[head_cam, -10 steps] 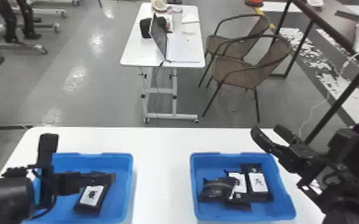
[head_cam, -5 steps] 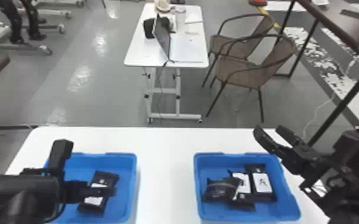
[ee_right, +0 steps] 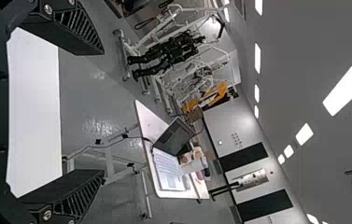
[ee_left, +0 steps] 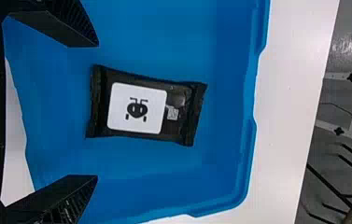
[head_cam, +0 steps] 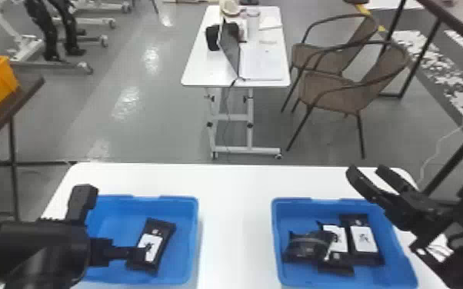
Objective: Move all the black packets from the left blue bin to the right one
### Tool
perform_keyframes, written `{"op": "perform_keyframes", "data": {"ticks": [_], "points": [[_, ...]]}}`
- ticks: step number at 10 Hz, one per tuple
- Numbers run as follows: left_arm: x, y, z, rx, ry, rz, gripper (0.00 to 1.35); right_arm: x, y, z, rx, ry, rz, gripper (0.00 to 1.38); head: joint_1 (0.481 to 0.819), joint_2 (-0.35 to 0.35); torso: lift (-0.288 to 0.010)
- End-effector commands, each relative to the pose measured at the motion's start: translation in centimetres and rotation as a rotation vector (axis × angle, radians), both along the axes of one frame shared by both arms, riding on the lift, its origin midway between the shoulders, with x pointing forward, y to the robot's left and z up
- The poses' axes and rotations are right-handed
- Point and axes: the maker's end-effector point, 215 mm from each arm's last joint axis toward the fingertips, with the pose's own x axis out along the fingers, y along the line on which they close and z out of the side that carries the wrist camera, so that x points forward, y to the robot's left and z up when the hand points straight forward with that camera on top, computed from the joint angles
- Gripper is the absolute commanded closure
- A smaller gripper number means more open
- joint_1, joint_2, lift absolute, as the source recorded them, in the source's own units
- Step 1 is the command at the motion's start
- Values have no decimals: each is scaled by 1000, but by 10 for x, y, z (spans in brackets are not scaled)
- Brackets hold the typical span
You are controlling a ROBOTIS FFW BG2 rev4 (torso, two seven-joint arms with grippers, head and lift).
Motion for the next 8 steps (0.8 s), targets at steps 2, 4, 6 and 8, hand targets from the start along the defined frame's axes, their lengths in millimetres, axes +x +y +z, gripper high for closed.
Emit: {"op": "perform_keyframes", "data": {"ticks": [2, 4, 6, 8], "points": [[7, 12, -14, 26, 14, -41, -2, -1, 3, -5, 17, 10, 4, 111, 695, 73, 0], [25, 0, -25, 22, 0, -98, -2, 1, 7, -5, 29, 8, 13, 111, 695, 80, 0], [37, -11, -36, 10, 6, -144, -2, 2, 9, -5, 33, 6, 20, 111, 695, 73, 0], [42, -18, -46, 23, 22, -175, -2, 1, 9, -6, 40, 8, 21, 111, 695, 60, 0]]}}
